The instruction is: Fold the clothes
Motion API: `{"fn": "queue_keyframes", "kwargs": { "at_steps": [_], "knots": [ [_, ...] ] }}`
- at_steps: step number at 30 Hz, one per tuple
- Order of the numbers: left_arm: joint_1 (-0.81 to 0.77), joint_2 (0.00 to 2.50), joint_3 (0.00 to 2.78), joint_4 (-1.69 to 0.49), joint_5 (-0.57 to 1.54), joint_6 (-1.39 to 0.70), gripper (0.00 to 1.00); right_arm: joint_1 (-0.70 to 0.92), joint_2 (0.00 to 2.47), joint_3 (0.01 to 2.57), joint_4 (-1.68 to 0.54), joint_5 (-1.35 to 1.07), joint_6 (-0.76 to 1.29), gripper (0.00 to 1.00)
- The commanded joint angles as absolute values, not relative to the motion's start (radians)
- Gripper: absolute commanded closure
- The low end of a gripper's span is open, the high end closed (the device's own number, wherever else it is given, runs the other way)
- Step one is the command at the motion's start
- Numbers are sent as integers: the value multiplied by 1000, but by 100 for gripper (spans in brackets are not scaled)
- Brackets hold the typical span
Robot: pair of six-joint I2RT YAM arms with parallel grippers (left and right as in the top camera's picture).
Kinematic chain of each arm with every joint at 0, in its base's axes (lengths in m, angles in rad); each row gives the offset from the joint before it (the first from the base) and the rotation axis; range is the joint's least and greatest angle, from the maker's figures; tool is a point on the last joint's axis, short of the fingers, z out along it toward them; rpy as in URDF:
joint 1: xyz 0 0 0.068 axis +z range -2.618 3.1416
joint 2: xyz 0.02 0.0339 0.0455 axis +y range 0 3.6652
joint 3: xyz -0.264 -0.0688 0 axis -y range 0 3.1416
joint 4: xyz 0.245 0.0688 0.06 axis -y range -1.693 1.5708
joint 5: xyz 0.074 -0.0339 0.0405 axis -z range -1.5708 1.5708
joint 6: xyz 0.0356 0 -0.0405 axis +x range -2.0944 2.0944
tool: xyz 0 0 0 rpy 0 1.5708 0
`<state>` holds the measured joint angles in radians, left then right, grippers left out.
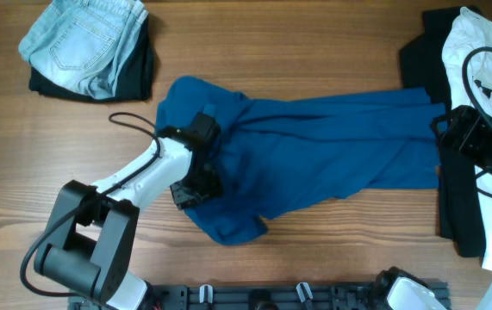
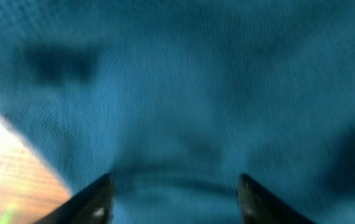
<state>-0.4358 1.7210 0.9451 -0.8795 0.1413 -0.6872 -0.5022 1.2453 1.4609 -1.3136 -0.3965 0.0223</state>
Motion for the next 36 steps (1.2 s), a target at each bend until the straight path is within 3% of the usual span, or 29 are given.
{"fn": "queue_keyframes", "kwargs": {
  "at_steps": [1, 5, 18, 23, 26, 30, 34, 36],
  "knots": [
    [-393, 1702, 908, -805, 15, -723, 49, -458, 1240, 1456, -1290, -427, 27, 17],
    [-320, 1715, 897, -736, -72, -660, 50, -381, 1245, 1451, -1262, -424, 39, 18],
    [-21, 1764, 921, -459, -5, -352, 51, -258, 1349, 1447, -1222, -355, 107, 17],
    [25, 1763, 1083, -625, 62, -313, 49, -258, 1364, 1447, -1211, -356, 106, 13],
    [8, 1757, 1203, -862, 170, -315, 36, -258, 1361, 1447, -1202, -356, 104, 13],
    [-88, 1713, 1230, -1028, 216, -313, 28, -258, 1361, 1447, -1185, -355, 105, 13],
    [-296, 1698, 1182, -1091, 189, -329, 27, -258, 1362, 1447, -1182, -329, 104, 13],
    [-405, 1698, 1113, -1045, 190, -416, 33, -258, 1362, 1447, -1182, -328, 100, 13]
  ]
}}
